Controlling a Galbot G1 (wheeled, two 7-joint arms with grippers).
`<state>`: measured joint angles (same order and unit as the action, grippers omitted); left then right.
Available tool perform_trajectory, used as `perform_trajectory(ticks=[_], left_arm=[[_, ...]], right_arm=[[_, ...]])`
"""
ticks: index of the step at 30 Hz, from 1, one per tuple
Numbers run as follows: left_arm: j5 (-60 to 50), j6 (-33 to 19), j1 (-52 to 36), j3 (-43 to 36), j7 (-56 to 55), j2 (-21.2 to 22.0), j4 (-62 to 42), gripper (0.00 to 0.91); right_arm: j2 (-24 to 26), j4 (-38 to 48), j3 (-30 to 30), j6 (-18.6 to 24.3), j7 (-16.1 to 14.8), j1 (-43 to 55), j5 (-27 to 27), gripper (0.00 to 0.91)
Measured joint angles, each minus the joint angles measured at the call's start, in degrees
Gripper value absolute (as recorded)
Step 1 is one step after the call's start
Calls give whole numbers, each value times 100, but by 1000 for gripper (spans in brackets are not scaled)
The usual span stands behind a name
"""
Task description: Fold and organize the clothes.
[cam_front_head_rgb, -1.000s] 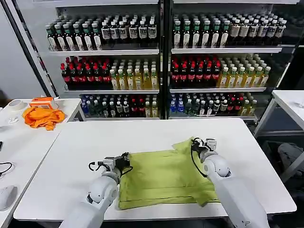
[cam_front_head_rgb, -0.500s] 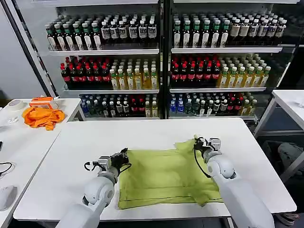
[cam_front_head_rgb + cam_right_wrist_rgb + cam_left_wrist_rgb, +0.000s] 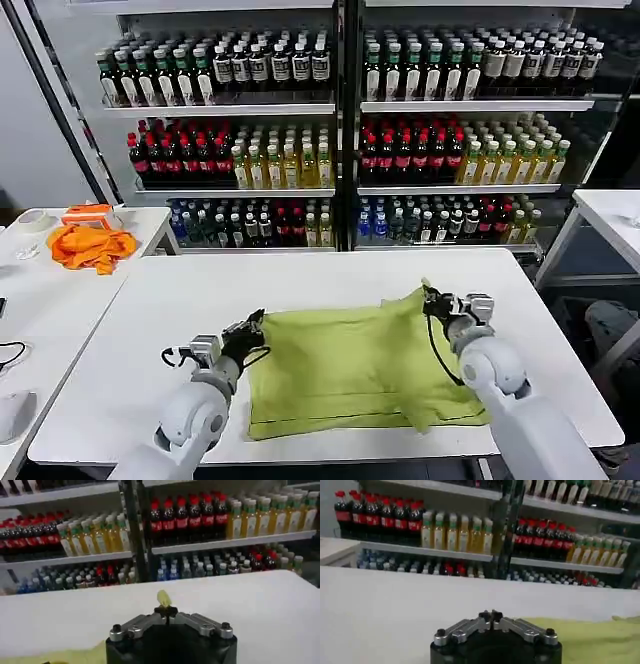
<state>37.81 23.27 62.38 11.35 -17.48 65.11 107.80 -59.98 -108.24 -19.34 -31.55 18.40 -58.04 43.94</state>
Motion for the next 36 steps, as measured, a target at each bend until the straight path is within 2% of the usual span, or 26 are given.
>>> perform_trajectory(ticks=[13,26,27,28,29,30,31,33,35,36], left_arm=[[-34,95,650,92,44,-133,712,20],[-466,38,961,-10,173,-41,562,20],[-520,29,976,-20,182,-26,534,30],[-585,23,988,-29,186,-9,500,71],[-641,15,995,-35,188,3,472,212],[-699,1,996,-42,187,17,442,312],[-769,-24,994,-58,190,36,411,665],[-905,-60,987,-75,197,69,349,826],[-1045,-98,971,-88,204,106,304,907],[-1101,-116,966,-90,201,123,286,907]], right_arm=[[-16,-1242,-955,-85,27,-1536,32,0],[-194,-1184,-1020,-97,118,-1860,-121,0],[-203,-1155,-1002,-98,118,-1850,-139,595],[-211,-1117,-975,-106,117,-1832,-161,907],[-218,-1085,-949,-111,113,-1818,-181,907],[-226,-1055,-924,-115,104,-1808,-201,907],[-242,-1021,-891,-121,91,-1798,-230,907],[-269,-992,-833,-129,56,-1791,-280,907],[-287,-977,-794,-134,38,-1794,-334,907],[-293,-975,-782,-136,28,-1800,-360,907]])
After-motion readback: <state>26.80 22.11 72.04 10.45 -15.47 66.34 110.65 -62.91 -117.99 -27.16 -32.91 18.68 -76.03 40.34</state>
